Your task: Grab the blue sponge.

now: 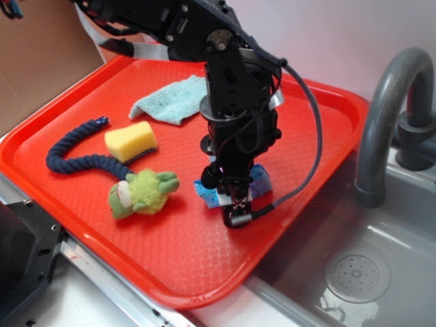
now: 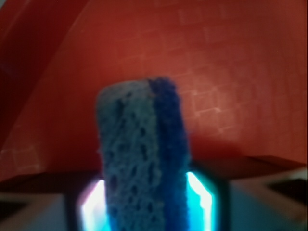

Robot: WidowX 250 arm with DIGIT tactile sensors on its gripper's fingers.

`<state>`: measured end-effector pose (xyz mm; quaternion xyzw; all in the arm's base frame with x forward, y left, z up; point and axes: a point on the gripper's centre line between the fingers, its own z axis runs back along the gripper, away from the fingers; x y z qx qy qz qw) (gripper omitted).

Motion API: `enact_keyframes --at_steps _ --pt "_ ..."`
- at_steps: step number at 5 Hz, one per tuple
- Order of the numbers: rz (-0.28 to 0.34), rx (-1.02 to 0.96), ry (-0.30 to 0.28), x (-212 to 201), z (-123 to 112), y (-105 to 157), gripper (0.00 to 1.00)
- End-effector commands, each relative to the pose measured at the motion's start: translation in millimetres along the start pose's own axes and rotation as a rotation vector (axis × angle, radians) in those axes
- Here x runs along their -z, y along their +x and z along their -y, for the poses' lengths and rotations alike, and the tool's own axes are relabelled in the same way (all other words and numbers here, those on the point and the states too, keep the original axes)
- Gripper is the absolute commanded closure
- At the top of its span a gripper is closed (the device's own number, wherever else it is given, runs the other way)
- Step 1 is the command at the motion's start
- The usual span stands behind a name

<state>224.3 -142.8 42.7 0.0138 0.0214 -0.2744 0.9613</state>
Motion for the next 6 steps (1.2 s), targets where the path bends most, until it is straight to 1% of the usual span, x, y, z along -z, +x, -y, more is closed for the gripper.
enact_keyframes --at_steps 1,2,3,4,5,6 --pt "0.068 -0.096 0.034 -58 -19 -4 1.00" --pt "0.067 -0.257 0.018 -106 -43 -17 1.00" --pt "0.107 -0.363 0.026 -135 -61 -38 1.00" --pt "0.125 -0.496 0.037 -160 -84 -60 1.00" --pt "0.197 -0.572 -0.023 -176 -101 -78 1.00" --pt "0.199 -0.545 -0.014 -172 -104 -72 1.00"
